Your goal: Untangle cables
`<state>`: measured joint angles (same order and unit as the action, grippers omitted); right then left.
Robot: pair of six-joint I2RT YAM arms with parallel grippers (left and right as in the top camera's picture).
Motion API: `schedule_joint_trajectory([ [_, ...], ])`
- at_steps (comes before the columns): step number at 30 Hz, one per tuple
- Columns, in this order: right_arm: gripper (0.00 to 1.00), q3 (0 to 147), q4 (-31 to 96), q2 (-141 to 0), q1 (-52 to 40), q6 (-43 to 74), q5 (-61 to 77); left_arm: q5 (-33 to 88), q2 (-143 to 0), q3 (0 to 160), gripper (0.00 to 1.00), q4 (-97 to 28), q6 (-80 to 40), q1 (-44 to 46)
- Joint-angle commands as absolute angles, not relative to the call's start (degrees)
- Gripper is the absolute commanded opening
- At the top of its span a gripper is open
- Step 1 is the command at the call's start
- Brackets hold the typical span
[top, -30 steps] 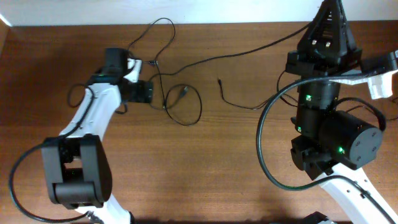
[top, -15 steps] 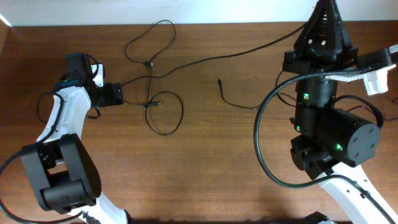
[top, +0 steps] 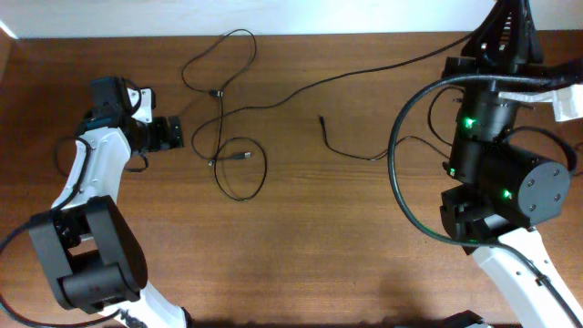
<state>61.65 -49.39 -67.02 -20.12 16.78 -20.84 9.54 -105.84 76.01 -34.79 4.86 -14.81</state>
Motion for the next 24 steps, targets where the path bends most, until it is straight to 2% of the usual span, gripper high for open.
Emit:
schedule_joint_trajectory([
  [1, 0.04, 62.0, -48.8, -66.9, -19.8, 17.4, -21.3, 18.3, -105.0, 75.9, 0.99, -35.4, 4.8, -14.3],
  [3, 0.04, 62.0, -48.8, -66.9, -19.8, 17.4, -21.3, 19.2, -105.0, 75.9, 0.99, -36.3, 4.9, -13.6],
  [6, 0.04, 62.0, -48.3, -66.9, -19.8, 16.9, -21.3, 25.5, -105.0, 75.9, 0.99, -39.0, 15.5, -12.9],
  [9, 0.04, 62.0, -48.2, -66.9, -19.8, 17.0, -21.3, 24.8, -105.0, 75.7, 0.99, -41.1, 23.1, -12.2],
  [16, 0.04, 62.0, -47.7, -66.9, -19.8, 17.0, -21.3, 21.6, -105.3, 71.8, 0.99, -31.6, 22.6, -11.9],
  [24, 0.04, 62.0, -45.8, -66.9, -19.9, 17.0, -17.1, 18.7, -107.7, 70.7, 0.99, -22.7, 22.6, -5.4],
])
